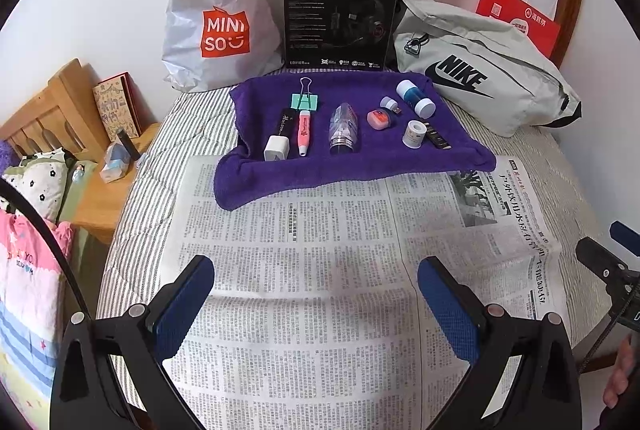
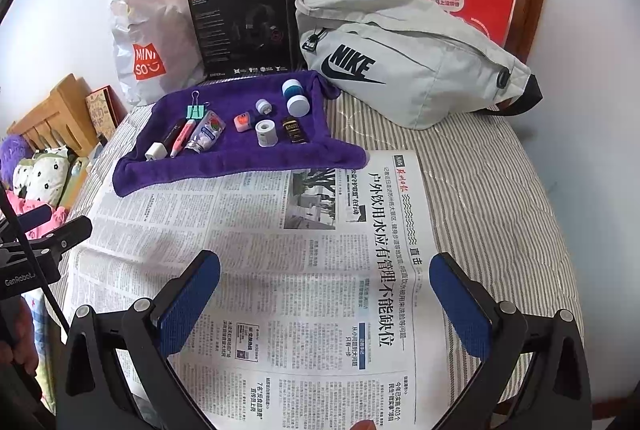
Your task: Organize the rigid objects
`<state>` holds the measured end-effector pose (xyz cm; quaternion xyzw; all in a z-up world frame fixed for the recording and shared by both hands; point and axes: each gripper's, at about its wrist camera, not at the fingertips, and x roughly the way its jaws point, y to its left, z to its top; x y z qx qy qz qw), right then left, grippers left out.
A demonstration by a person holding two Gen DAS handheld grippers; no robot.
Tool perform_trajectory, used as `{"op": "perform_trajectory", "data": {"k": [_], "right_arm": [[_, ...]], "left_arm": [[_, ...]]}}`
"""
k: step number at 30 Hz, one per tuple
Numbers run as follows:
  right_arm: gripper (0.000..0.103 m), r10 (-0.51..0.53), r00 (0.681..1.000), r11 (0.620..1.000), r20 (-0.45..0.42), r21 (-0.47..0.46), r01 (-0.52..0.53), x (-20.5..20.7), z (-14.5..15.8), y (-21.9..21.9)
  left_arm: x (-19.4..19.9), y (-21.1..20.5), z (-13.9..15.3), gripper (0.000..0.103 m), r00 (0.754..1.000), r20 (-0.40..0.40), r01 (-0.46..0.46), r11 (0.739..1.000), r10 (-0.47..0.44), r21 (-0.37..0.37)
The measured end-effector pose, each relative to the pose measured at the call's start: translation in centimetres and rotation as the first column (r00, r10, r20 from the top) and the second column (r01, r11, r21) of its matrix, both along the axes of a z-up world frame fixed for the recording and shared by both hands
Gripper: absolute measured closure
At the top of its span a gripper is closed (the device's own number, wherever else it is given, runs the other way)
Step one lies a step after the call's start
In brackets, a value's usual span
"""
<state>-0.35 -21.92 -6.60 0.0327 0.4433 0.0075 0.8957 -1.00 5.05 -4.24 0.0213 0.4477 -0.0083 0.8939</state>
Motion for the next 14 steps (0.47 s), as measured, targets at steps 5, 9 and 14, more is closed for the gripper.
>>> {"op": "perform_trajectory", "data": {"k": [5, 9, 14], "right_arm": [[0.0, -0.001, 1.0, 1.0, -0.001, -0.008, 0.001, 0.0, -0.05, 0.19], [0.0, 0.001, 1.0, 1.0, 0.0, -0.007, -0.001, -0.02, 0.01, 0.28], [0.0, 0.008, 1.0, 1.0, -0.007, -0.007, -0.008, 0.13, -0.1, 0.6]], "left_arm": [[-0.04, -0.02, 0.05, 0.0, 1.0, 0.002, 0.005, 1.0, -0.004, -0.003], [-0.02, -0.04, 0.15, 0.0, 1.0, 0.005, 0.006, 1.0, -0.006, -0.004], [-0.08, -0.23, 0.22, 0.0, 1.0, 0.01, 0.005, 1.0, -0.005, 0.0]]}}
